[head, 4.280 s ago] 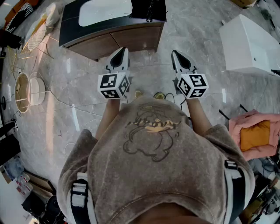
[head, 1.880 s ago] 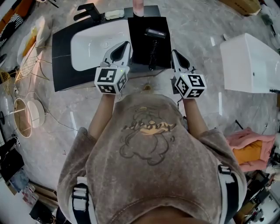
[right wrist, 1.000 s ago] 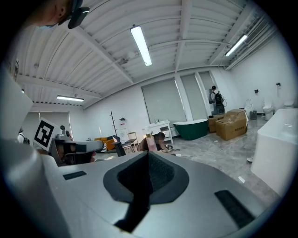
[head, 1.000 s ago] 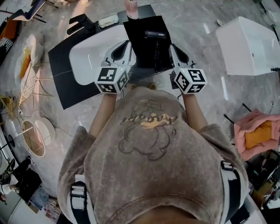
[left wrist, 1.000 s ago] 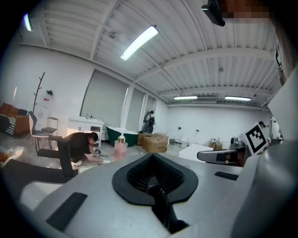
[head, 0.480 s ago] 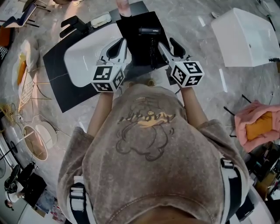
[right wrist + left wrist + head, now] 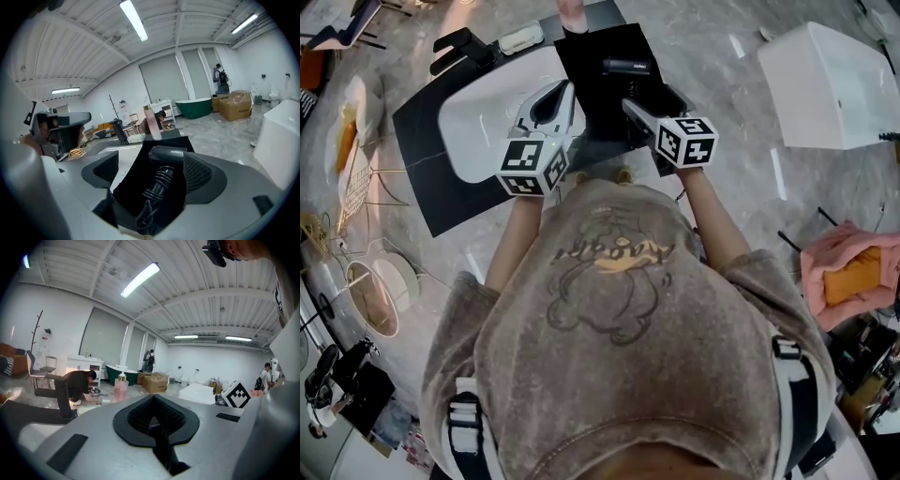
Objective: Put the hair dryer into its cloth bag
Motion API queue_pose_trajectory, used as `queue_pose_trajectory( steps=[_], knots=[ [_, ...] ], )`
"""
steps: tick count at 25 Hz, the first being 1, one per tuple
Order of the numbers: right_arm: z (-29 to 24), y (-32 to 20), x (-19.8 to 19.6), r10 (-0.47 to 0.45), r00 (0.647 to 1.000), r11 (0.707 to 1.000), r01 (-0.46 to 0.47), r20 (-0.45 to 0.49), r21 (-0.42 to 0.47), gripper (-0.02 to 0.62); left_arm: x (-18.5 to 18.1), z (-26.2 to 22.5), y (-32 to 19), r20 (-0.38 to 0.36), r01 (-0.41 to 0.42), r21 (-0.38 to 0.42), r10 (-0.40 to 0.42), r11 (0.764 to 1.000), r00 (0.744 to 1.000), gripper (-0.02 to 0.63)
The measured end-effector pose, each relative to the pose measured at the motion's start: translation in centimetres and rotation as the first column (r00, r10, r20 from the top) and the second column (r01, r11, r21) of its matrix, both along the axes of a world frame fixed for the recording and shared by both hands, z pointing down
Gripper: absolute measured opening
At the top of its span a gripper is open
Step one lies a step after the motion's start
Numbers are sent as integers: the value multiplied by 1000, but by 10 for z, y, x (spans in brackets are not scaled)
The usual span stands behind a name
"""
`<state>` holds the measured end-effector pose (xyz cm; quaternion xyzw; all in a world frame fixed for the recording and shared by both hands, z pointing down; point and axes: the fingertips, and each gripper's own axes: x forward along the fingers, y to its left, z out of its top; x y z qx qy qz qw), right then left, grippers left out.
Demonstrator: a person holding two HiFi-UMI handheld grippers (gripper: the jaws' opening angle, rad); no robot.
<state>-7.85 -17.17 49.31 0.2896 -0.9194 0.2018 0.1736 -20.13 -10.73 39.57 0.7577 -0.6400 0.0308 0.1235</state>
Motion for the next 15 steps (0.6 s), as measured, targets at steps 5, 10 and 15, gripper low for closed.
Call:
queue_pose_trajectory(
  steps=[5, 10, 15],
  knots=[
    [44, -9, -14, -28, 996, 998, 23, -83, -63, 409, -7, 6, -2, 1, 13, -16, -13, 1000, 1000, 18],
    [80, -18, -19, -34, 989, 993, 17, -146, -114, 387, -12, 11, -3, 2, 26, -33, -26, 999, 1000, 18],
    [104, -20, -24, -57, 977, 988, 26, -207, -151, 379, -15, 19, -4, -2, 32, -55, -33, 998, 999, 18]
  ],
)
